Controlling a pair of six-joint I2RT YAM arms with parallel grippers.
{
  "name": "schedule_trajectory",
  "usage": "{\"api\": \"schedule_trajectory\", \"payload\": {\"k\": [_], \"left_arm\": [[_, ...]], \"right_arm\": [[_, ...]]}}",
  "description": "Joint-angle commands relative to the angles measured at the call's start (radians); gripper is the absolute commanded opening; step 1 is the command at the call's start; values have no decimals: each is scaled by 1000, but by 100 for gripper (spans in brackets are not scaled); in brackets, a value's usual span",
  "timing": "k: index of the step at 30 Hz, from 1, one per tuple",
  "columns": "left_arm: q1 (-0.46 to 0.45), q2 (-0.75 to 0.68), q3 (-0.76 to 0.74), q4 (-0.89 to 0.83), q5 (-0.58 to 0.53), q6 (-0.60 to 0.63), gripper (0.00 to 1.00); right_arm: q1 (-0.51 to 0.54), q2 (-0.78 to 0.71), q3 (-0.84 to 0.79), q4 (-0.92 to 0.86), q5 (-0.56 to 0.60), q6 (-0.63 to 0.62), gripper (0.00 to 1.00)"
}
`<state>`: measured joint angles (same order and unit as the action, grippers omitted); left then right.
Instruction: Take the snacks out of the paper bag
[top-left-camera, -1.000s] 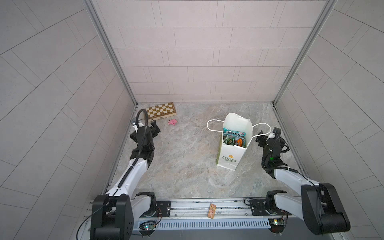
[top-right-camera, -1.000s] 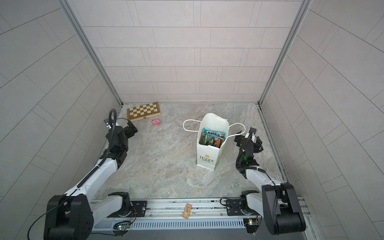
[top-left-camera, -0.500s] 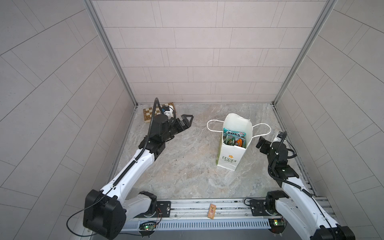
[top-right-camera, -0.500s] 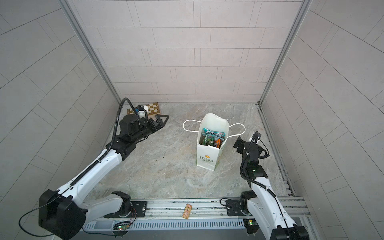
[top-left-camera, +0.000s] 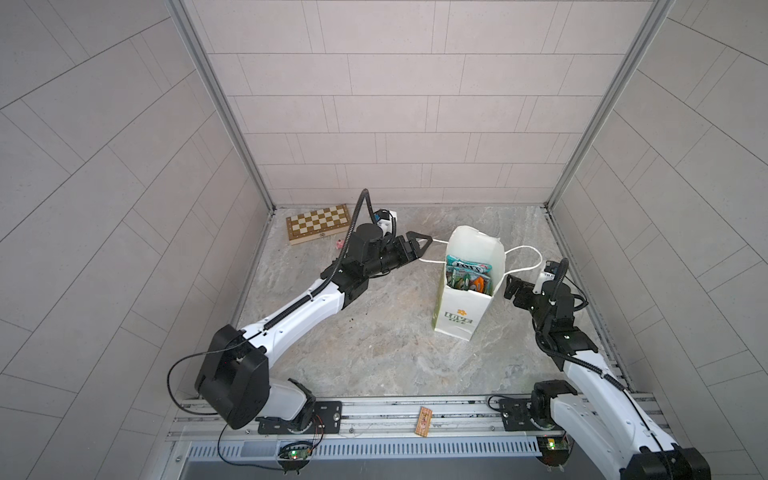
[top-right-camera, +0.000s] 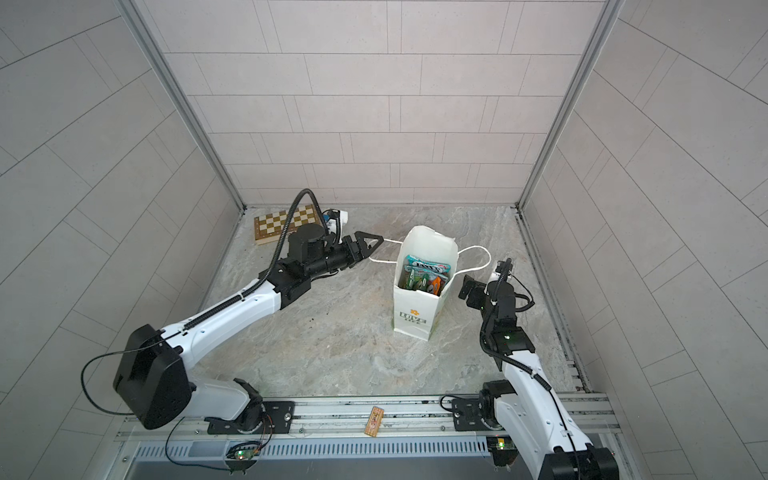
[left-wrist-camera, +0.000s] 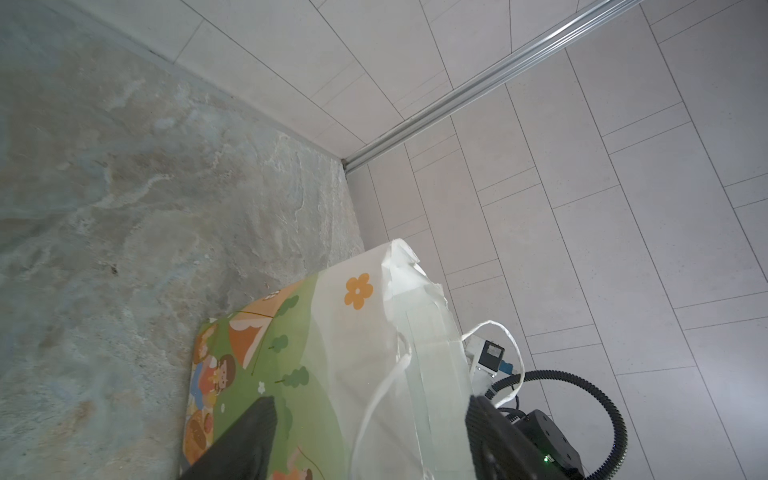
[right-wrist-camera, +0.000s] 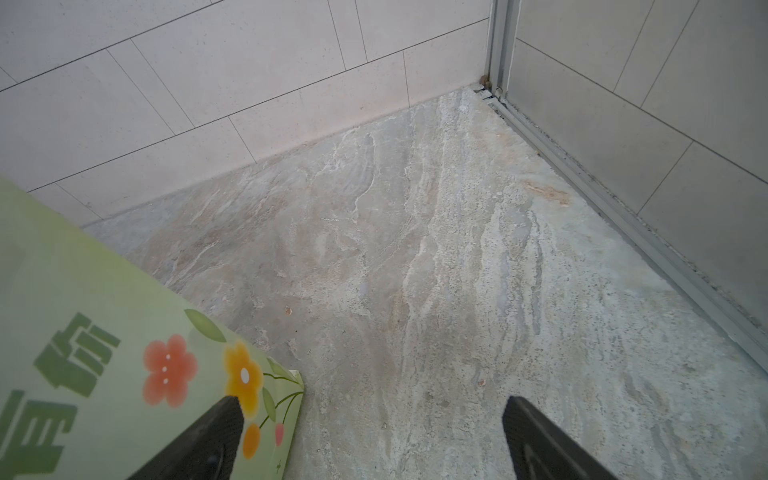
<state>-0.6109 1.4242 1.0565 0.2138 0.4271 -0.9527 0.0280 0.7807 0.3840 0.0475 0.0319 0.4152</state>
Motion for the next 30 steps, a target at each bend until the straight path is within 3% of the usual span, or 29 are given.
{"api": "schedule_trajectory", "payload": {"k": [1, 16, 19, 23, 30], "left_arm": [[-11, 10, 30, 80, 21, -31, 71], [-22, 102, 25, 246, 68, -120, 44], [-22, 111, 30, 246, 71, -124, 30], [-23, 116, 37, 248, 80, -122, 2], [-17, 92, 110, 102, 75, -11, 0]], "right_arm": [[5, 0, 26, -20, -25, -10, 99], [5, -3, 35, -35, -56, -18, 99], [6, 1, 38, -41, -62, -21, 99], [6, 10, 44, -45, -92, -24, 99], [7, 50, 73, -94, -175, -29, 99]]}}
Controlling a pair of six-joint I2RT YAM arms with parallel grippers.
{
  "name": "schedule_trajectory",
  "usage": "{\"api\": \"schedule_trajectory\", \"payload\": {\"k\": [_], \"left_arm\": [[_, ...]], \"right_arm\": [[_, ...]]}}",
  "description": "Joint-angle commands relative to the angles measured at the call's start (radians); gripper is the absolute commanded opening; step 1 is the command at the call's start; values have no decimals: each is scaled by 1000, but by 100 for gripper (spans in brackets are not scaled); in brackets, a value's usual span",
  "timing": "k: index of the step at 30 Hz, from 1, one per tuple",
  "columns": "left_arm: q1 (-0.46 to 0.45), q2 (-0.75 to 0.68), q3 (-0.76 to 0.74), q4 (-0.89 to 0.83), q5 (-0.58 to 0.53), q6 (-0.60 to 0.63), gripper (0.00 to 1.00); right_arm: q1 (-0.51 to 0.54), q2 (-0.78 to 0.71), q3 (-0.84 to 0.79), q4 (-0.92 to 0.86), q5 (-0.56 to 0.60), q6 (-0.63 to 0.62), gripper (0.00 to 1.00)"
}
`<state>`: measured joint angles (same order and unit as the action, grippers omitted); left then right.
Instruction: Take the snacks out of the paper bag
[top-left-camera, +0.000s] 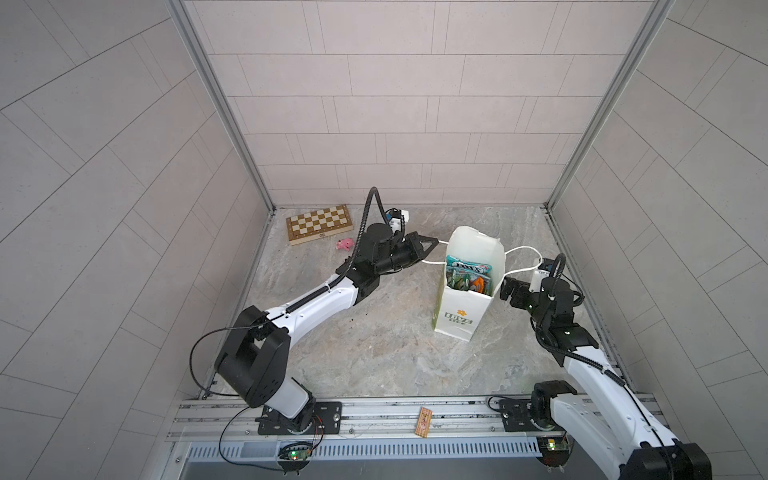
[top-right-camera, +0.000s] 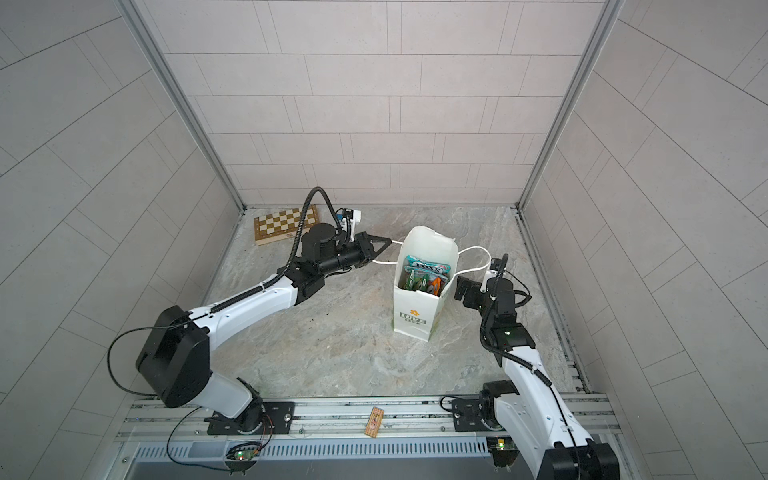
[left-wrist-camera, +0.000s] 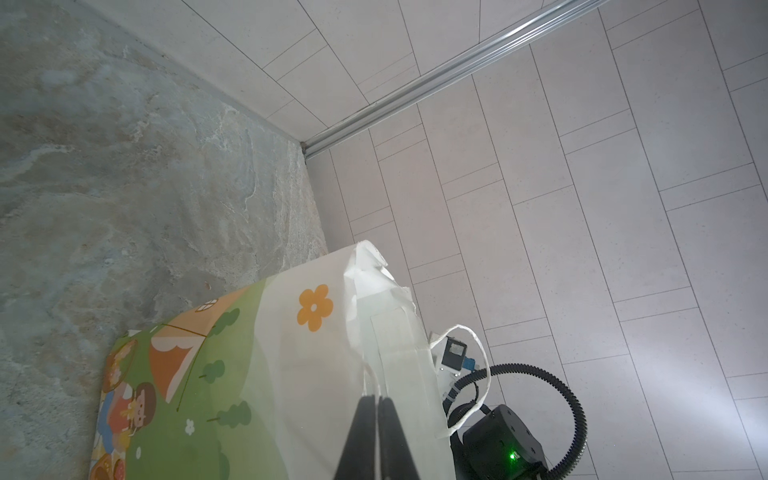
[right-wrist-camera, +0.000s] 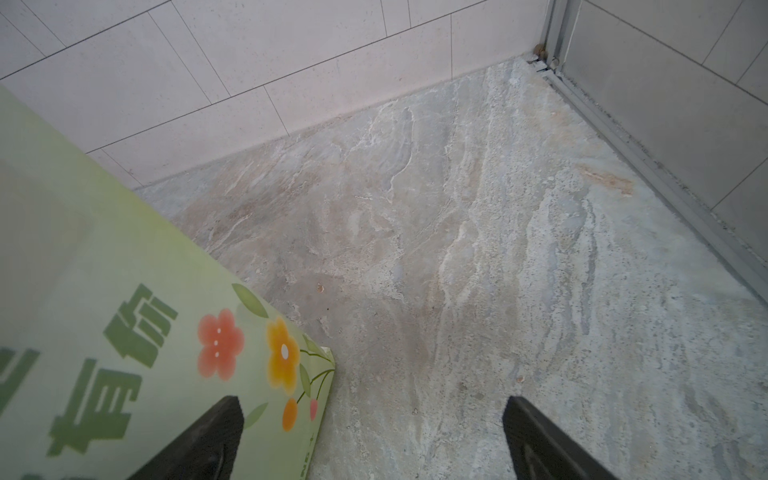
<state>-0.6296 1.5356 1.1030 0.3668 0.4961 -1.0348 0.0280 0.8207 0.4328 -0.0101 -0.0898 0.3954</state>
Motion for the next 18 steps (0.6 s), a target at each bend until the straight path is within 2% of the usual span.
{"api": "schedule_trajectory", "payload": {"k": [1, 8, 12, 18], "left_arm": [[5, -24, 83, -91, 0, 97, 0], [44, -46, 196, -339, -77, 266, 0], [78, -25, 299, -495, -67, 389, 0], [135, 56, 491, -719, 5, 537, 0]], "right_arm": [[7, 16, 26, -40, -76, -6, 99], [41, 43, 6, -23, -207, 20, 97], [89, 85, 2, 21, -269, 45, 96], [242, 202, 18, 108, -201, 103, 92]]}}
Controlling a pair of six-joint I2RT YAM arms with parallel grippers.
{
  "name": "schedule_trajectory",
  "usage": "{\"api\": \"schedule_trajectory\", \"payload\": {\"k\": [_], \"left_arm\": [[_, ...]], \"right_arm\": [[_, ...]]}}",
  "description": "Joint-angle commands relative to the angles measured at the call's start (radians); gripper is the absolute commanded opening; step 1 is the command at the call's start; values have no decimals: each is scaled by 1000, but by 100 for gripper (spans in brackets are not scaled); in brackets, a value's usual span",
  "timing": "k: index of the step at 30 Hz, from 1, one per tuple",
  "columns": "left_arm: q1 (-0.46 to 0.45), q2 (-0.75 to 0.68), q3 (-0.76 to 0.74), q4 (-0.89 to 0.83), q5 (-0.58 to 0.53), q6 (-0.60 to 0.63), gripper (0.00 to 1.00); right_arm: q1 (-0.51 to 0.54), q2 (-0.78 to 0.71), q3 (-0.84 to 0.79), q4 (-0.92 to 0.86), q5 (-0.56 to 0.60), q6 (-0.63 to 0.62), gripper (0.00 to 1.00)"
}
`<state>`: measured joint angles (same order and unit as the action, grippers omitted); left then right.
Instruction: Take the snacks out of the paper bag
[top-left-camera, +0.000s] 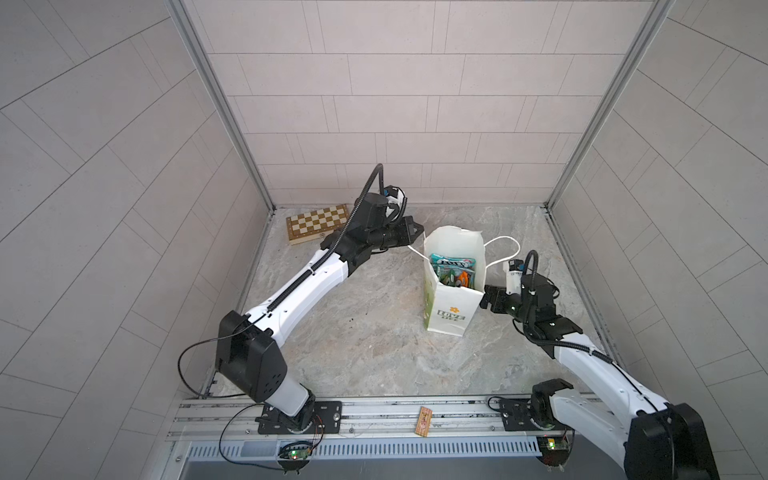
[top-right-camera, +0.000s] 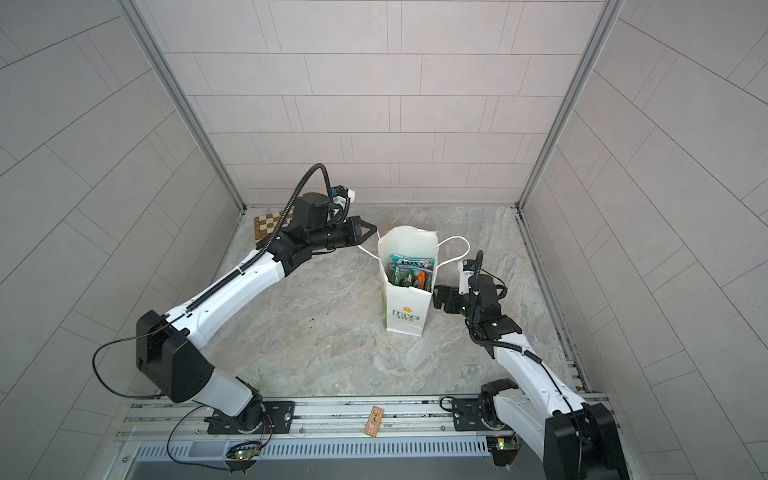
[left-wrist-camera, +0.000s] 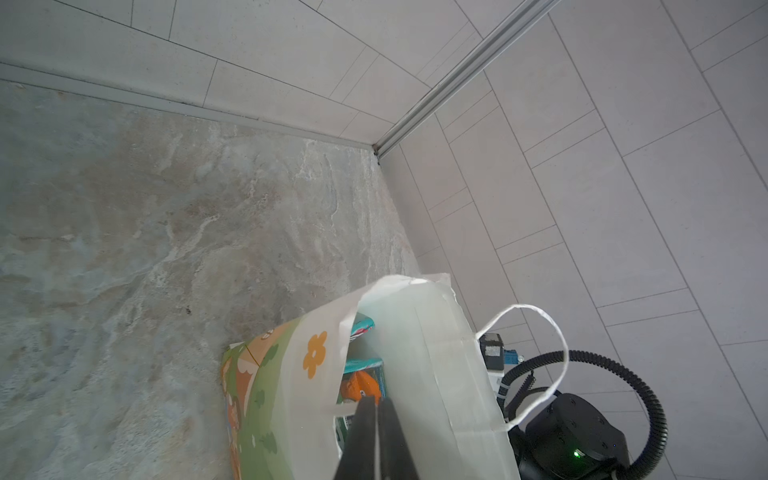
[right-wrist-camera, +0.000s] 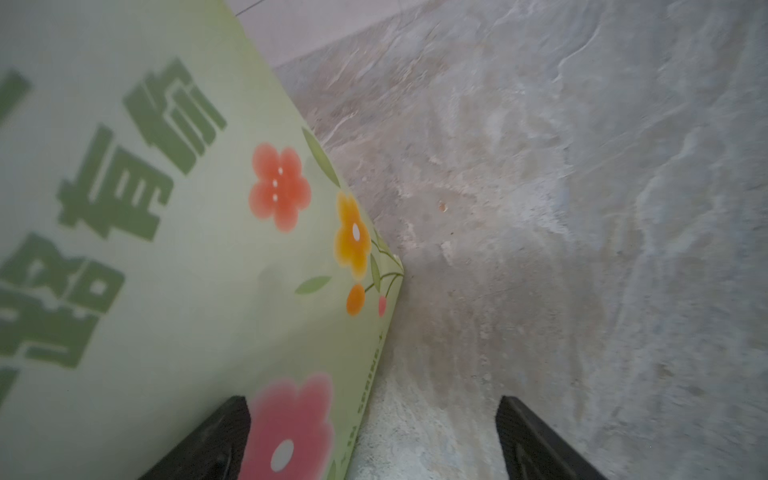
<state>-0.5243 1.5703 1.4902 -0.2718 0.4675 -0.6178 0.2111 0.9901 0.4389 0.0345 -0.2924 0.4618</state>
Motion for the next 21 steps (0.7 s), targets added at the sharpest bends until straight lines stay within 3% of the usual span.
{"api": "schedule_trajectory", "payload": {"k": [1, 5, 10, 17, 21], "left_arm": [[40, 36, 137, -117, 49, 148, 0], [68, 71, 223, -179, 153, 254, 0], [117, 86, 264, -219, 164, 331, 0], [163, 132, 421, -352, 181, 489, 0], [188, 180, 507, -403, 222, 542, 0]], "right_arm": [[91, 56, 12, 92, 19, 42, 92], [201, 153, 7, 249, 97, 60, 89], [288, 322, 56, 408, 149, 89, 84], [373, 540, 119, 696, 240, 114, 77], [402, 649, 174, 776, 269, 116, 73]]}}
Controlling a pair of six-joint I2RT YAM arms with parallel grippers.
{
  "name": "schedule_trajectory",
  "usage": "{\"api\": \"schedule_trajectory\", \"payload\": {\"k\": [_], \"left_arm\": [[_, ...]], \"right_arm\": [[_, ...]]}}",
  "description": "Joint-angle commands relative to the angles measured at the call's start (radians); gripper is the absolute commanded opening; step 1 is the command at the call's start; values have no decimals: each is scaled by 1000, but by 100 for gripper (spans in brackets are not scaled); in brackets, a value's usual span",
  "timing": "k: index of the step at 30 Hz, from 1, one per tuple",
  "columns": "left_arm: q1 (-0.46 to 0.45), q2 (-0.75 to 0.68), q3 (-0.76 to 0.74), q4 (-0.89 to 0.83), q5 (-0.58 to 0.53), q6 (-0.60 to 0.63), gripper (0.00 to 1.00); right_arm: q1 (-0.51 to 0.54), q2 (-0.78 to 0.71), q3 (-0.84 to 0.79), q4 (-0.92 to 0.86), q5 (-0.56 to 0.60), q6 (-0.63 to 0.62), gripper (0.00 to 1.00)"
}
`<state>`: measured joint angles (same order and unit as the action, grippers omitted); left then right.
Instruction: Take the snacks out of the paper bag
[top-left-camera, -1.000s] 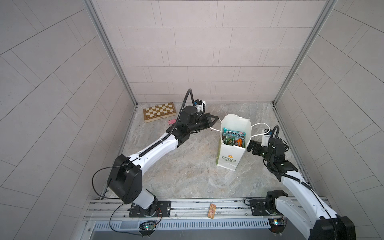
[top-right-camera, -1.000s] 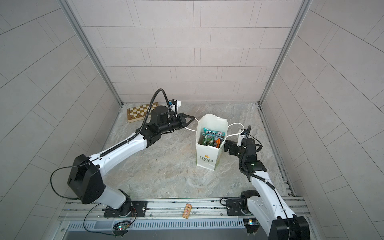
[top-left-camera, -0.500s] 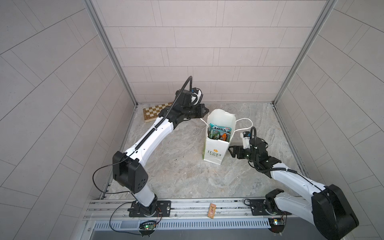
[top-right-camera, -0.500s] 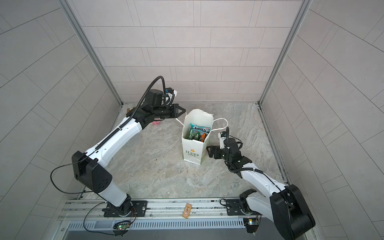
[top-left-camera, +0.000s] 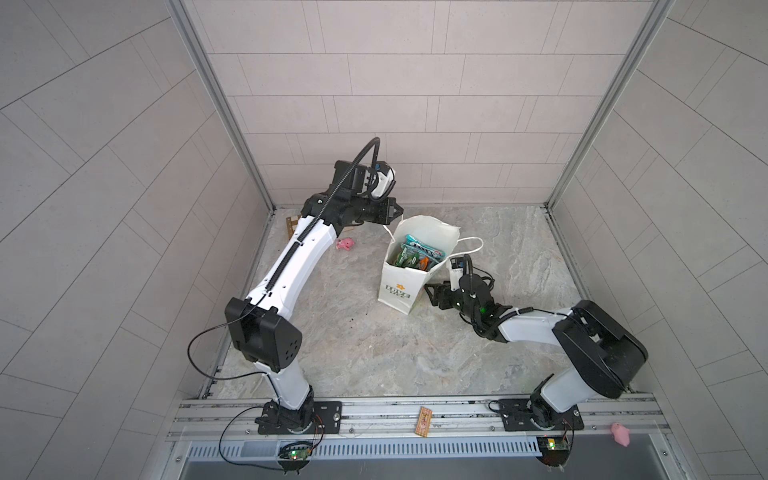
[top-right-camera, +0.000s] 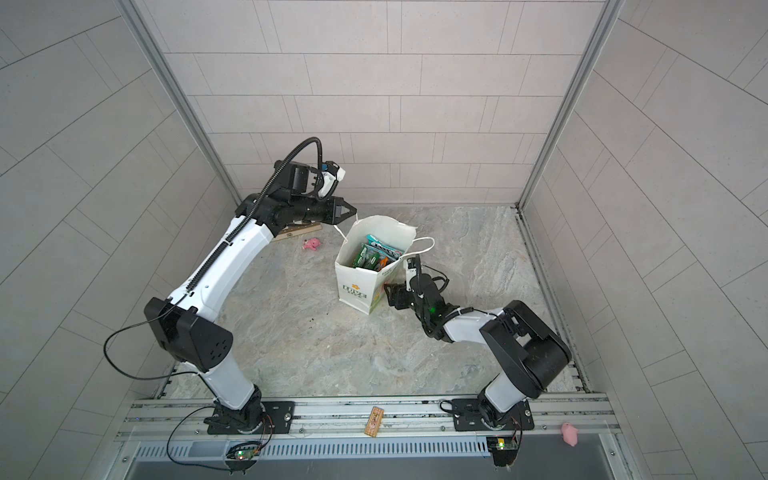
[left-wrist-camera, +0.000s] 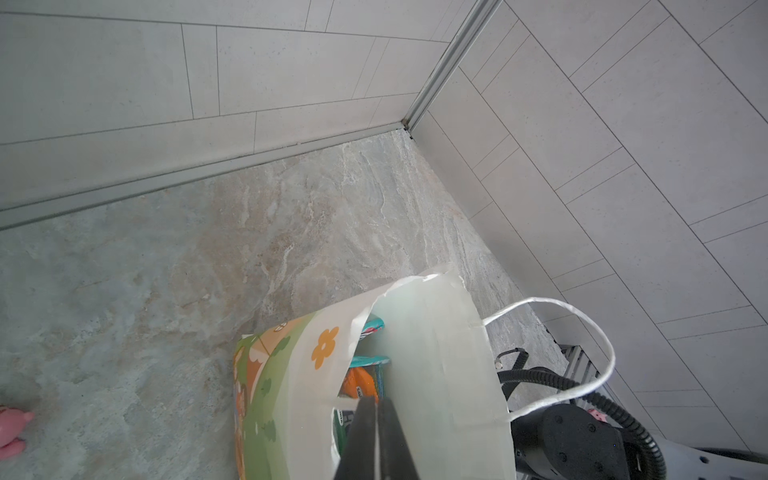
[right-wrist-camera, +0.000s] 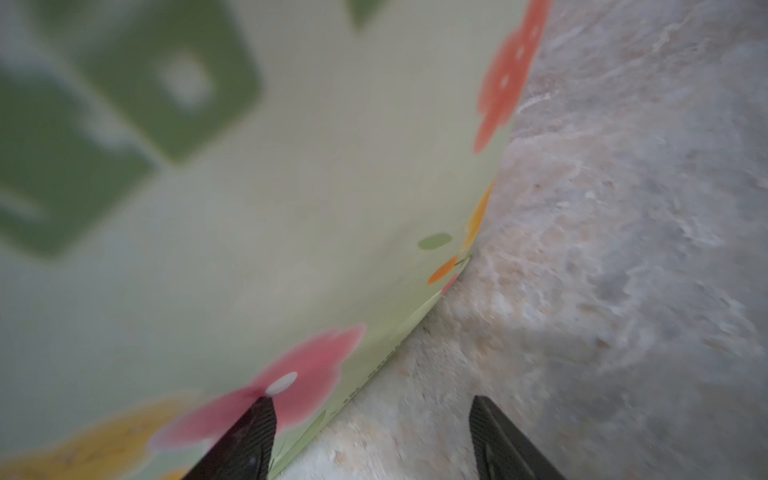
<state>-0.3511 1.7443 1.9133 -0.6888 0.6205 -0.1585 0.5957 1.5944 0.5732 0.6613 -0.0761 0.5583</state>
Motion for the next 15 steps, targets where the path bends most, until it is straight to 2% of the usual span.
{"api": "schedule_trajectory", "payload": {"k": [1, 8, 15], "left_arm": [[18, 17, 103, 0, 73, 104, 0], [24, 93, 231, -111, 50, 242, 0], [27, 121, 270, -123, 58, 256, 0]], "right_arm": [[23, 77, 80, 168, 53, 24, 73], [62, 273, 229, 278, 65, 62, 71], [113, 379, 373, 223, 88, 57, 70]]}}
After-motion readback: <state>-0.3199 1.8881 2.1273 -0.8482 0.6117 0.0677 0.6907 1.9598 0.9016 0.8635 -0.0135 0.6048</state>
